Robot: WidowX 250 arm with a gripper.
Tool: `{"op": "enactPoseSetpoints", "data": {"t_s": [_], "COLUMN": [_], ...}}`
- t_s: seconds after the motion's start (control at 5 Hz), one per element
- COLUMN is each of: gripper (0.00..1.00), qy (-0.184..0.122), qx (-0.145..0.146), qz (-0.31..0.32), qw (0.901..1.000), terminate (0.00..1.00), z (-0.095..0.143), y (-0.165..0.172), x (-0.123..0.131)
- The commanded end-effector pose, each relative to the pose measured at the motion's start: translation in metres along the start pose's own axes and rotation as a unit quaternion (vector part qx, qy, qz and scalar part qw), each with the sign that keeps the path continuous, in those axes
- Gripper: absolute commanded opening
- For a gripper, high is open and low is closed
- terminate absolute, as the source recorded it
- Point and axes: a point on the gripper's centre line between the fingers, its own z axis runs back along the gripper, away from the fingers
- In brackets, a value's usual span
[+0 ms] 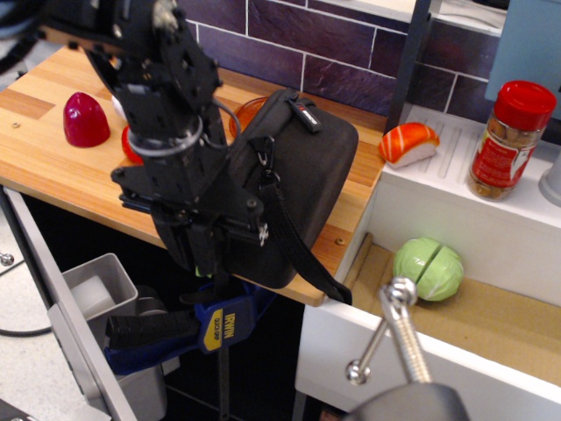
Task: Unzip zipper bag
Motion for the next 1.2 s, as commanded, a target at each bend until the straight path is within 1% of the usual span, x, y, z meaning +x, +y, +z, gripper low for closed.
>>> {"op": "enactPoseSetpoints", "data": {"t_s": [0.0, 0.2, 0.4, 0.6, 0.8, 1.0], "gripper": [0.00, 0.00, 0.00, 0.00, 0.00, 0.00], "qy": [-0.098, -0.112, -0.113, -0.097, -0.081, -0.071], "qx": [-0.023, -0.025, -0.031, -0.052, -0.058, -0.044], "qz": [0.013, 0.027, 0.046, 0.063, 0.076, 0.085], "qw": [0.9949, 0.9931, 0.9921, 0.9919, 0.9921, 0.9929], "terminate": [0.00, 0.00, 0.00, 0.00, 0.00, 1.00], "z": [0.048, 0.054, 0.063, 0.079, 0.090, 0.085], "y": [-0.003, -0.008, -0.010, -0.011, -0.013, -0.013], "x": [0.037, 0.046, 0.059, 0.068, 0.076, 0.077]}}
